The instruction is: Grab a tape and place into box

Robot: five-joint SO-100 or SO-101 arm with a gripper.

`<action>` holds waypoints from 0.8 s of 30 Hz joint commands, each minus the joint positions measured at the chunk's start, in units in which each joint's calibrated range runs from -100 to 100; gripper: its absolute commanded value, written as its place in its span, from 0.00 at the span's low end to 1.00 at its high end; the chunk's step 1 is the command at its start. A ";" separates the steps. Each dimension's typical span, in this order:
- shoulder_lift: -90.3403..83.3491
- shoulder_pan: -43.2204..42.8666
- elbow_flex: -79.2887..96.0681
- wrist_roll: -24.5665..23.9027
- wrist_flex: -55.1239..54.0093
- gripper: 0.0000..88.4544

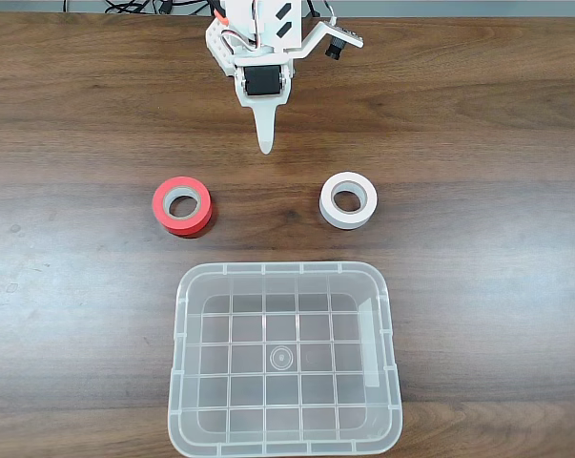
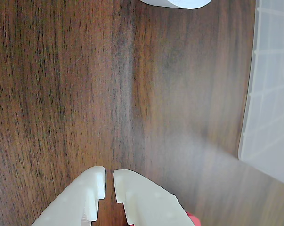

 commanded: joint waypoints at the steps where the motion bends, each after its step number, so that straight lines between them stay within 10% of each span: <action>1: -0.64 -0.47 -0.64 -0.26 -0.68 0.01; 24: -0.64 -0.47 -0.64 0.06 -0.68 0.01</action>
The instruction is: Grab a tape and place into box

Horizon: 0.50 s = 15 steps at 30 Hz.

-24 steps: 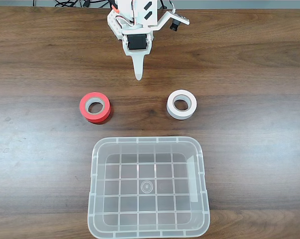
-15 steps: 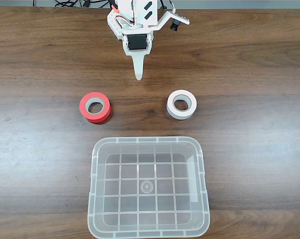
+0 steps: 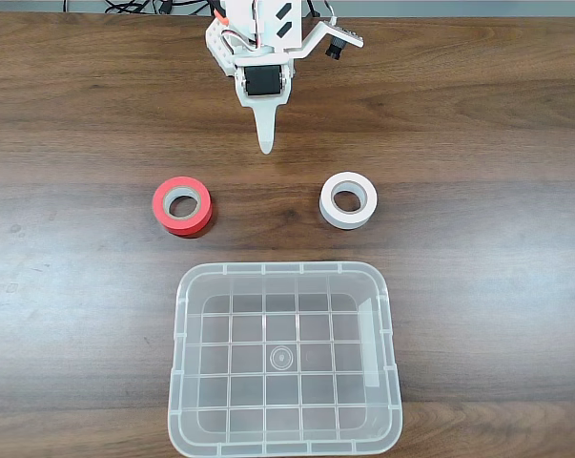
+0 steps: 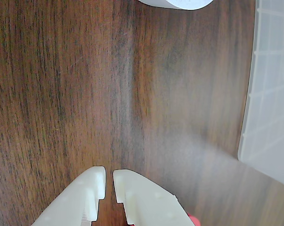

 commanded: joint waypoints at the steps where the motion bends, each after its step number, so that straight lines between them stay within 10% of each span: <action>1: -0.64 -0.39 -0.64 0.11 -0.68 0.01; 15: -0.64 -0.47 -1.16 0.11 -12.07 0.01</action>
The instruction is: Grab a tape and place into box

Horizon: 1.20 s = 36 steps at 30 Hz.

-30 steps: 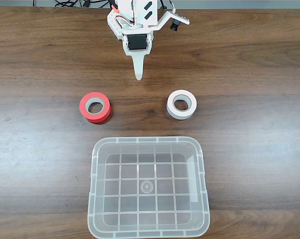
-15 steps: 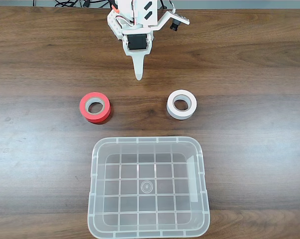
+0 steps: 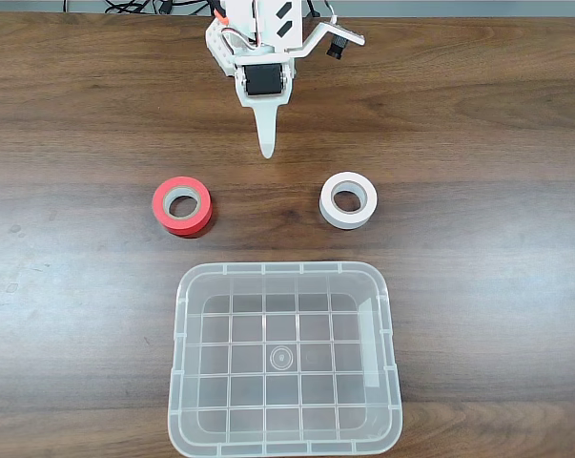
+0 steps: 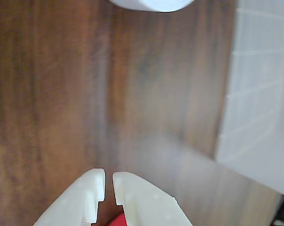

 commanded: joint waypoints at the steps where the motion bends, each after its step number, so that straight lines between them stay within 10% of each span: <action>1: -0.64 -0.47 -1.16 0.11 -9.04 0.01; 12: 0.49 -11.15 -0.29 9.13 -11.61 0.01; 36: 20.04 -15.32 -13.52 10.50 -6.13 0.02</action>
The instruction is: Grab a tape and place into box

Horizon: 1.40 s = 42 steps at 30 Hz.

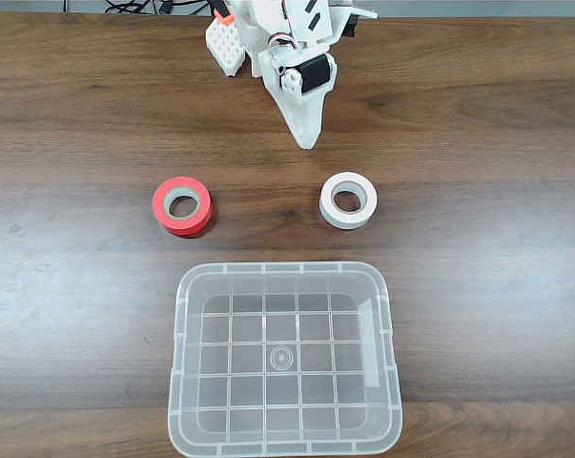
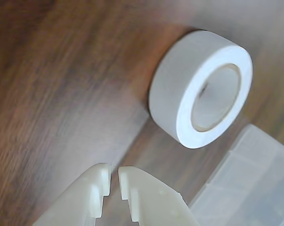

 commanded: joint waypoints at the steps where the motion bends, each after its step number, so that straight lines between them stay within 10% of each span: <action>1: 12.40 -0.29 -13.54 -0.20 -3.25 0.02; 19: 63.25 -0.22 -51.12 -0.94 -3.68 0.03; 28: 74.75 -1.46 -55.42 -1.46 -1.96 0.29; 42: 84.32 -2.56 -55.59 -0.78 -8.38 0.17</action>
